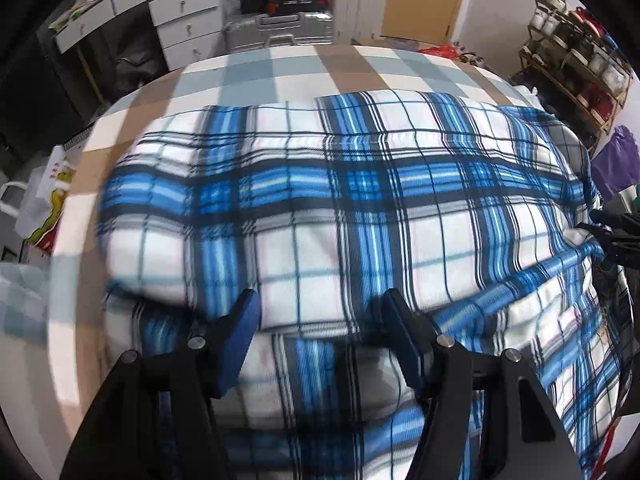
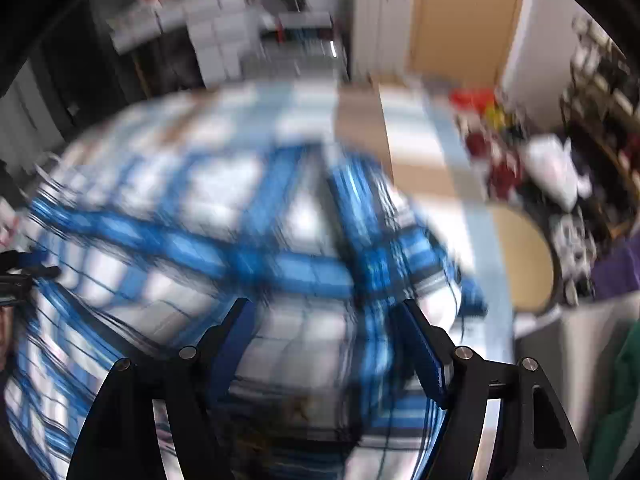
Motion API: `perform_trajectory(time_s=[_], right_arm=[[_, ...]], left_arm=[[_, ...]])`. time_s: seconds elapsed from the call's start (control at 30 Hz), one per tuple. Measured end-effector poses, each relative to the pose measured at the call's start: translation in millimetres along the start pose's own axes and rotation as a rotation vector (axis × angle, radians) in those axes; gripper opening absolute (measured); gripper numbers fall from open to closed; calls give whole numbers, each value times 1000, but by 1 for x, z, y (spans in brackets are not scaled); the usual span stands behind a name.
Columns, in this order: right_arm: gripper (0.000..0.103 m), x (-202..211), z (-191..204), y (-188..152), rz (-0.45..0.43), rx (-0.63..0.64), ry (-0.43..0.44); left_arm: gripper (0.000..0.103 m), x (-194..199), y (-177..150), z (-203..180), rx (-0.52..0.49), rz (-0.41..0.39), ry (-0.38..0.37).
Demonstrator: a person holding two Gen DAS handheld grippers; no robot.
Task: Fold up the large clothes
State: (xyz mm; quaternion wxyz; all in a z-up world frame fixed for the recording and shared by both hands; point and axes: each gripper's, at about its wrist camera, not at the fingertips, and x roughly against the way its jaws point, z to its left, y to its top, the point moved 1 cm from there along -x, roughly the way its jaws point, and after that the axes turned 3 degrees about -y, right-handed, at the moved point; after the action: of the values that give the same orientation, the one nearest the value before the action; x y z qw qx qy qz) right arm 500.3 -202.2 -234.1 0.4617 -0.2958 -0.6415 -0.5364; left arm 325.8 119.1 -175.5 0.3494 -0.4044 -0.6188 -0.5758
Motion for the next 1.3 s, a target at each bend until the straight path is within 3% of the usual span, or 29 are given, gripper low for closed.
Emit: perform_trajectory(time_s=[0.03,0.1,0.13,0.23,0.33,0.4,0.47,0.53,0.6,0.67,0.77,0.83,0.9,0.97,1.13,1.27,1.3], right_arm=[[74,13,3,-6,-73,26,-16],[72,38,1,-15,-121,-2,39],[72,51,0,-21,-142,-27,76],[74,115,-2,-57,-312,-92,220],[77,184,6,-105,-492,-91,312],[88,222,9,-138,-596,-100,352],[96,255,11,-180,-678,-122,385],[101,268,13,-204,-701,-131,359],[102,261,14,-214,-675,-126,297],[102,249,12,-231,-601,-128,200],[102,216,3,-244,-475,-124,136],[95,187,-2,-246,-393,-126,87],[83,159,-10,-247,-295,-154,71],[67,142,-18,-247,-258,-188,77],[62,117,-24,-232,-232,-170,22],[3,112,-27,-228,-185,-172,-25],[2,114,-27,-229,-186,-179,-29]], left_arm=[[59,10,-5,1,16,-7,-19],[59,34,-16,4,38,-44,-78],[59,48,-24,3,44,-64,-75],[59,92,-53,-3,36,-140,-98],[59,123,-72,-20,0,-232,-54],[64,139,-90,-26,-10,-284,-32],[80,156,-110,-33,-4,-332,-35],[84,163,-122,-37,12,-366,-42],[84,169,-135,-42,26,-384,-64],[84,168,-147,-51,28,-375,-84],[84,167,-165,-57,25,-366,-60],[84,163,-175,-64,3,-355,-51],[84,154,-182,-71,-8,-341,-32],[84,147,-190,-81,-31,-325,-26],[84,133,-198,-96,-81,-296,-5],[84,128,-199,-100,-111,-296,33],[84,127,-199,-100,-114,-294,38]])
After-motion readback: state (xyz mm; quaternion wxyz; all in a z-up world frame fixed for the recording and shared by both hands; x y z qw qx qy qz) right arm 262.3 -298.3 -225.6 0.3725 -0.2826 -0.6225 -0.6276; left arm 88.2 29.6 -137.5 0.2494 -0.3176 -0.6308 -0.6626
